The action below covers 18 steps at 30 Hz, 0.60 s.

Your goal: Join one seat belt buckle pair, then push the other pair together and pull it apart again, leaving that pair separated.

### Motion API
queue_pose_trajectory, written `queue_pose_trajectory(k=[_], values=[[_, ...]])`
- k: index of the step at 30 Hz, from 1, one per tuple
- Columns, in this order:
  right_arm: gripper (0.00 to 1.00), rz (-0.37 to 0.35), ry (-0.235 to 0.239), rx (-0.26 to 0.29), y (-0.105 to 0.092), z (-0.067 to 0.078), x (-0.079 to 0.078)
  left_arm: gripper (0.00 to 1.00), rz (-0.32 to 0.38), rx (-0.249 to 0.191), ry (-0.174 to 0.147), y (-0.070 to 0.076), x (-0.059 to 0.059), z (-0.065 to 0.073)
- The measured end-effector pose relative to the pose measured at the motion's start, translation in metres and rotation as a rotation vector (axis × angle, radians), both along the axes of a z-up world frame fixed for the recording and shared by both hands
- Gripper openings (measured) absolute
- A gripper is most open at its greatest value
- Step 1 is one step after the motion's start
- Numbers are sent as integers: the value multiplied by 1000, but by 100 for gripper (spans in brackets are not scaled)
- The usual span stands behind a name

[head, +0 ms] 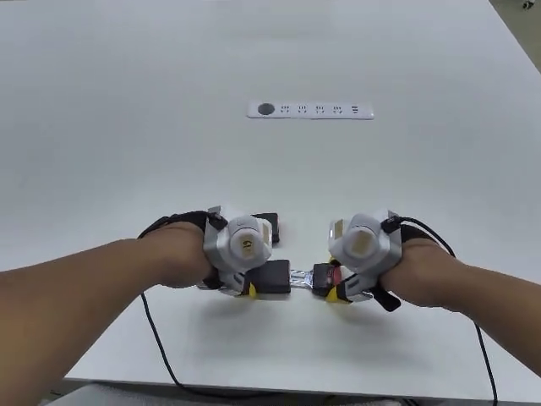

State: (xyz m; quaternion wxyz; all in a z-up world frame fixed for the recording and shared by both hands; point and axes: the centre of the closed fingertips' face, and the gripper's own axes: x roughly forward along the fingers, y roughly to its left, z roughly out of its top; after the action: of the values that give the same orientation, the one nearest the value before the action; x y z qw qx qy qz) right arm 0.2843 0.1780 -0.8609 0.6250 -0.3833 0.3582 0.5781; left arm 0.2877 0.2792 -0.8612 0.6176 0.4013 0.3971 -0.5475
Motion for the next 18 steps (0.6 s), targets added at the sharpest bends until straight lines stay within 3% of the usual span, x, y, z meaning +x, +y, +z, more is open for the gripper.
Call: queue_pose_trajectory(k=[8, 11, 18], values=[[35, 0, 16, 20, 7, -2, 2, 31, -22, 5, 8, -2, 0, 0], [35, -16, 42, 38, 8, -2, 3, 31, -27, -13, 19, -2, 0, 0], [34, 15, 29, 26, 14, -2, 3, 31, -23, -46, 13, -2, 0, 0]])
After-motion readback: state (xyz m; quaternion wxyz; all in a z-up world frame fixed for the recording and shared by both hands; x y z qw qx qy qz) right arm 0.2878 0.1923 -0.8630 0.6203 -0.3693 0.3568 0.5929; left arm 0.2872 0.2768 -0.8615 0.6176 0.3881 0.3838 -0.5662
